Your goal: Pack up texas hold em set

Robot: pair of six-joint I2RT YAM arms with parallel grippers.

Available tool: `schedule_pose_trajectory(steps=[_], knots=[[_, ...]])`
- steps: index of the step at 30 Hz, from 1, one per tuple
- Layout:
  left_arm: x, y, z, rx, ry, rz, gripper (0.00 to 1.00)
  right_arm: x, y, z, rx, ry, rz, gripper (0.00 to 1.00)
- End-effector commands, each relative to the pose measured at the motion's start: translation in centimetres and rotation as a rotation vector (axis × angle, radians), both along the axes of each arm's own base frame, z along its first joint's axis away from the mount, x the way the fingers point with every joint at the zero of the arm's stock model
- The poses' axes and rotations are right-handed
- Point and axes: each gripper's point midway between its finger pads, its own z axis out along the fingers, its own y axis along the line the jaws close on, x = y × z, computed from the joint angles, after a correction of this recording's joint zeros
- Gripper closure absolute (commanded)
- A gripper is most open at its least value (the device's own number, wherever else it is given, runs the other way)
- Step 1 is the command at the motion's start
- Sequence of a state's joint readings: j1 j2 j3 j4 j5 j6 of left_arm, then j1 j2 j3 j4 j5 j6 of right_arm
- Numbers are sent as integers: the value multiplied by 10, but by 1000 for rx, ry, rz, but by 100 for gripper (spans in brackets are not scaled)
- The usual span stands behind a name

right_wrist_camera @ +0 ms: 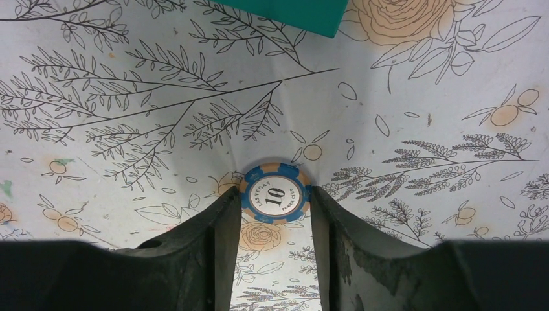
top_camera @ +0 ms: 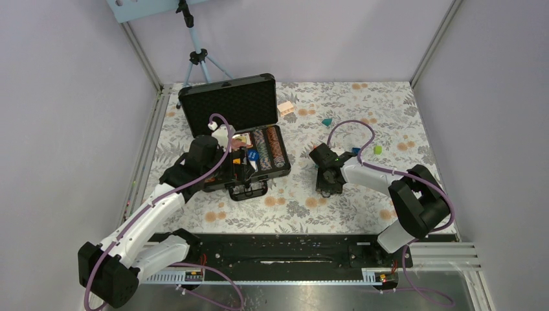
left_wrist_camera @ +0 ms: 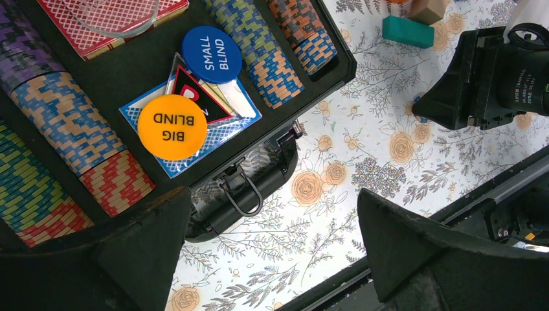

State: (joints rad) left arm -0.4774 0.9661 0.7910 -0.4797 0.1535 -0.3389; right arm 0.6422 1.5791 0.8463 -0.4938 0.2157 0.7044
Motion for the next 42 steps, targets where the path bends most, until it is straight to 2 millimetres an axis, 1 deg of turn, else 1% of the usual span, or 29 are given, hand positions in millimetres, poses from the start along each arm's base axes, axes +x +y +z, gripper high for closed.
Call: schedule_pose_trajectory(steps=[1,5,7,9,17,20,26,29,31,33,38,40,42], knots=[[6,-3,14,-20,-41,-11,1,-24,12,-25,50,109,4,54],[6,-3,15,-21,-43,-12,1,-24,13,-24,65,99,-4,57],[5,-4,14,-22,-42,-13,1,-21,15,-20,74,85,-3,58],[6,-3,14,-21,-41,-12,1,-16,18,-13,88,64,4,58],[6,-3,14,-18,-42,-9,1,10,35,24,112,0,38,58],[6,-3,14,-18,-43,-8,1,16,41,34,129,-16,46,58],[6,-2,14,-18,-43,-8,1,29,54,47,146,-36,62,58],[6,-2,15,-18,-46,-6,1,39,68,55,143,-44,84,58],[6,-1,16,-15,-50,1,1,49,82,63,141,-50,111,58],[7,1,17,-10,-56,10,1,64,102,79,151,-80,141,58],[9,10,23,6,-87,50,1,90,148,104,175,-112,198,58],[10,15,26,11,-106,76,1,99,167,111,193,-127,216,58],[11,20,30,14,-130,99,1,104,181,112,198,-119,231,58]])
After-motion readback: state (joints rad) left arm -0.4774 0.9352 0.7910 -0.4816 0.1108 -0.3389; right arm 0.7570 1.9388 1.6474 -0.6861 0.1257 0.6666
